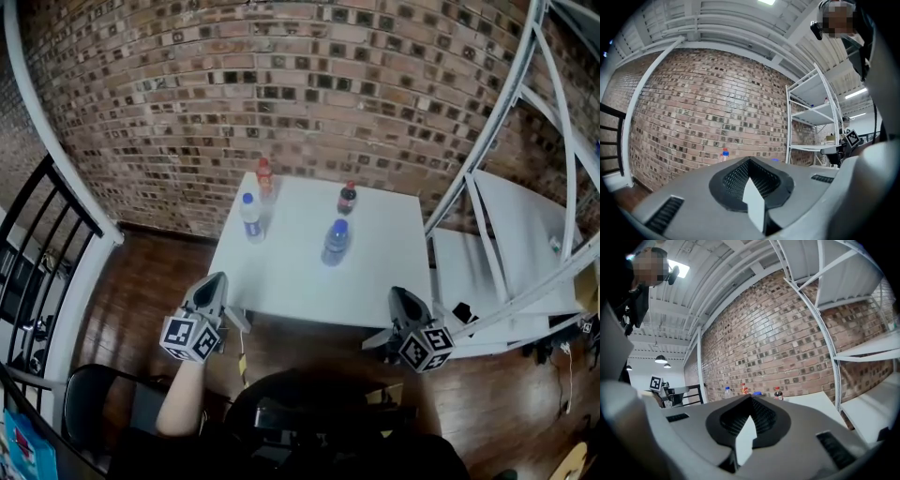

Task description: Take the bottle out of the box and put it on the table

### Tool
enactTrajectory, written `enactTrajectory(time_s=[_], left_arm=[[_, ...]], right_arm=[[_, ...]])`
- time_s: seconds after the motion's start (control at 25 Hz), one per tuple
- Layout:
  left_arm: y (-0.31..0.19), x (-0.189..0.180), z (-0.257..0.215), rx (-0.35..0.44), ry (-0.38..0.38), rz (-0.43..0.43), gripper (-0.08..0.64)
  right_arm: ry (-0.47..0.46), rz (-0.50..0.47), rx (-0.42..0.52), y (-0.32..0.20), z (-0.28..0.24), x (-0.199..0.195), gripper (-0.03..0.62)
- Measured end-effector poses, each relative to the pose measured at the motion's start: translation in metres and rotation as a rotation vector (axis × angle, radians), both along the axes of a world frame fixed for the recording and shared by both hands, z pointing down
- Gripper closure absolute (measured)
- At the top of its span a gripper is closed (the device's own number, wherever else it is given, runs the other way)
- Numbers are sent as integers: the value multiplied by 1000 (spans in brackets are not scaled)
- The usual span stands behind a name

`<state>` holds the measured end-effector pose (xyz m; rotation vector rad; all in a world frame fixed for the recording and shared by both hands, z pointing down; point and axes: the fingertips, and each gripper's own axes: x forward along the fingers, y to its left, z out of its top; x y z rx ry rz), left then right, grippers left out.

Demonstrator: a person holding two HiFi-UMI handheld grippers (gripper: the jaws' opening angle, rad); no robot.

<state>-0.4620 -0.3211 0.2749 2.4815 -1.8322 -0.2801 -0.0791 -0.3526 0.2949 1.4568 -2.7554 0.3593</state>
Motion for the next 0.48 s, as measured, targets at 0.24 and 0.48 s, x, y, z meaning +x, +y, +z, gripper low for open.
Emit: enactTrajectory(time_s=[0.24,0.48], left_arm=[[6,-7,-1,4,-1,-8,557],[12,6,-1,7,-19,26,557]], right_arm=[[1,20,10,5,-2,-1,591],[10,51,3,11,1,16,591]])
